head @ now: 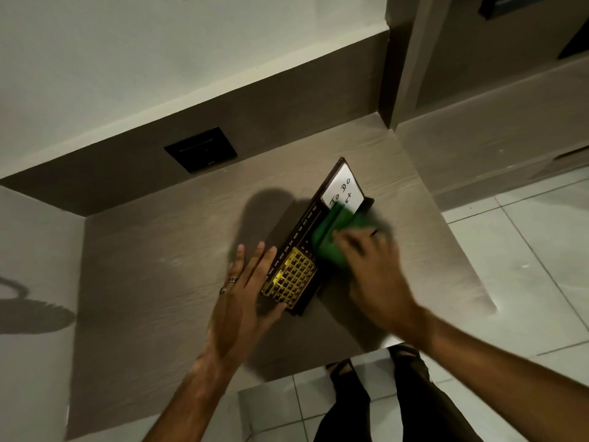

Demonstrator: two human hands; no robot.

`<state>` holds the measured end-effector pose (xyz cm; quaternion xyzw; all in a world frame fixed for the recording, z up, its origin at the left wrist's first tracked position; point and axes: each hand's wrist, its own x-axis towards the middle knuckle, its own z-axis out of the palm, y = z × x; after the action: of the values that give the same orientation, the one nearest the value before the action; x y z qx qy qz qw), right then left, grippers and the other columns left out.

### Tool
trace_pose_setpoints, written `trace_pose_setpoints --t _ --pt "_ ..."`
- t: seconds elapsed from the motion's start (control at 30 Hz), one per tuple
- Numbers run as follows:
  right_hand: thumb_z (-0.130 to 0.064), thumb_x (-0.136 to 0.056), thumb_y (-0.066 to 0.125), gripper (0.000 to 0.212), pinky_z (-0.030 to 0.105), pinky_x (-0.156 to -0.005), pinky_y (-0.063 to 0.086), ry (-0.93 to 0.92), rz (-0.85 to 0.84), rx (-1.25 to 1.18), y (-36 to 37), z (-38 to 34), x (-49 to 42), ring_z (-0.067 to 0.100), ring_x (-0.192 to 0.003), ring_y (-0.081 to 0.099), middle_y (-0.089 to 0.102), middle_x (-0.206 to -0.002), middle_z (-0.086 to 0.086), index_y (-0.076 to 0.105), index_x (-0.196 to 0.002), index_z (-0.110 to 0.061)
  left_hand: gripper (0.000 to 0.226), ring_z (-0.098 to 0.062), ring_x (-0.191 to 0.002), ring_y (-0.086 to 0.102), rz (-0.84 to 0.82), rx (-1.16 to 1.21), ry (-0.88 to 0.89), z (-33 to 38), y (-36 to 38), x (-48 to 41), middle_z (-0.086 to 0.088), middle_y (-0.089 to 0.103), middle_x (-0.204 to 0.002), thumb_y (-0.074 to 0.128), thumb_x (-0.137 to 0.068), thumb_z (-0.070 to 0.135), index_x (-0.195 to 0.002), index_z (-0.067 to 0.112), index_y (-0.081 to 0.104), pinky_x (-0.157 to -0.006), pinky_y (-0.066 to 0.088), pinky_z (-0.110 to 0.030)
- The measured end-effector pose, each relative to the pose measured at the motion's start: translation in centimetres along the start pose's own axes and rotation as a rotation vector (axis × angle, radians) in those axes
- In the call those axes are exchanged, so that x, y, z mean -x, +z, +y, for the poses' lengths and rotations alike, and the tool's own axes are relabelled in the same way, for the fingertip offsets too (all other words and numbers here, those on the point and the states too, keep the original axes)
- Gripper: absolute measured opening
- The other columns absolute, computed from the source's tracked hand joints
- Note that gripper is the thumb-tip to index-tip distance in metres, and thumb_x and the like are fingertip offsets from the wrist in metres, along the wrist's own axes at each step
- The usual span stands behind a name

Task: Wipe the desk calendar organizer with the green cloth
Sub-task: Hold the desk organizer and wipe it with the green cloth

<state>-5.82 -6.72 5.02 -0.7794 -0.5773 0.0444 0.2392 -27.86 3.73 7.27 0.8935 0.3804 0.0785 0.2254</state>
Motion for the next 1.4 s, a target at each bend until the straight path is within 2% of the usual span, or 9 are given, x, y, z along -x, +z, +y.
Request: trace_pose_setpoints --t 0.07,0.17,0.4,0.6,0.73,0.93,1.17,1.27,1.4 --pt "-0.012 -0.075 0.051 0.058 0.043 -0.088 0.043 -0.253 -0.08 0.049 1.6 -1.1 2.9 0.03 -0.114 0.043 0.058 -0.129 0.011 0.053 -0.134 -0.012 0.089 -0.014 -0.151 -0.004 0.011 0.002 0.009 -0.1 0.1 -0.1 0.01 0.014 -0.162 0.06 -0.083 0.052 -0.152 0.044 0.005 -0.113 0.024 -0.051" --pt "-0.021 -0.083 0.038 0.052 0.041 -0.084 0.041 -0.362 -0.116 0.109 2.6 0.9 2.9 0.029 -0.111 0.044 0.061 -0.125 0.01 0.056 -0.132 -0.012 0.09 -0.013 -0.151 -0.005 0.011 -0.017 0.011 0.1 0.0 -0.1 0.009 0.014 -0.161 0.061 -0.083 0.05 -0.152 0.043 0.004 -0.113 0.023 -0.053" --pt "-0.006 -0.081 0.045 0.057 0.036 -0.076 0.032 0.117 0.018 0.106 0.4 4.9 -3.1 0.034 -0.106 0.044 0.049 -0.137 0.011 0.05 -0.137 -0.012 0.098 -0.008 -0.149 -0.011 -0.017 -0.045 -0.026 0.8 -0.4 0.2 0.016 0.007 -0.161 0.071 -0.08 0.039 -0.152 0.042 0.005 -0.112 0.006 -0.052" --pt "-0.002 -0.073 0.048 0.066 0.041 -0.093 0.036 -0.048 0.085 -0.136 0.9 -0.4 0.6 0.034 -0.12 0.04 0.047 -0.137 0.012 0.048 -0.138 -0.011 0.1 -0.014 -0.151 -0.004 -0.007 -0.032 -0.021 0.6 -0.3 0.2 0.013 0.011 -0.162 0.076 -0.079 0.034 -0.153 0.039 0.009 -0.117 0.018 -0.048" --pt "0.005 -0.066 0.051 0.08 0.038 -0.096 0.036 0.21 0.327 -0.331 -0.1 1.7 -0.7 0.023 -0.123 0.035 0.04 -0.137 0.006 0.043 -0.142 -0.019 0.102 -0.01 -0.15 -0.007 -0.027 -0.047 -0.042 0.6 -0.3 0.2 0.016 0.009 -0.162 0.076 -0.08 0.036 -0.152 0.044 0.004 -0.116 0.016 -0.046" --pt "-0.014 -0.082 0.046 0.051 0.044 -0.091 0.034 -0.357 -0.087 0.093 3.1 2.7 2.1 0.033 -0.121 0.042 0.055 -0.132 0.007 0.055 -0.132 -0.022 0.103 -0.005 -0.149 -0.01 -0.025 -0.051 -0.039 0.7 -0.2 0.2 0.018 0.007 -0.161 0.076 -0.079 0.035 -0.152 0.043 0.003 -0.113 0.008 -0.046" --pt "-0.004 -0.079 0.052 0.048 0.041 -0.08 0.036 -0.017 0.033 0.114 1.2 5.4 -3.0 0.037 -0.108 0.046 0.057 -0.131 0.009 0.063 -0.124 -0.017 0.102 -0.008 -0.149 -0.011 -0.031 -0.079 -0.043 1.1 -0.4 -0.3 0.023 0.002 -0.16 0.075 -0.08 0.037 -0.151 0.046 0.001 -0.109 0.001 -0.051" --pt "-0.014 -0.08 0.041 0.048 0.045 -0.082 0.044 -0.181 -0.026 0.088 2.5 1.7 0.5 0.04 -0.104 0.05 0.062 -0.125 0.012 0.066 -0.121 -0.013 0.103 -0.009 -0.149 -0.011 -0.014 -0.095 -0.024 0.9 -0.3 -0.3 0.028 -0.003 -0.159 0.075 -0.079 0.037 -0.151 0.046 0.002 -0.108 0.0 -0.05" --pt "-0.01 -0.08 0.056 0.037 0.043 -0.078 0.047 -0.292 -0.078 0.158 1.0 3.7 -0.7 0.038 -0.097 0.054 0.066 -0.119 0.013 0.07 -0.114 -0.012 0.103 -0.012 -0.15 -0.009 -0.017 -0.117 -0.009 0.8 -0.3 -0.5 0.02 0.005 -0.161 0.076 -0.079 0.037 -0.152 0.044 0.003 -0.112 0.006 -0.046"
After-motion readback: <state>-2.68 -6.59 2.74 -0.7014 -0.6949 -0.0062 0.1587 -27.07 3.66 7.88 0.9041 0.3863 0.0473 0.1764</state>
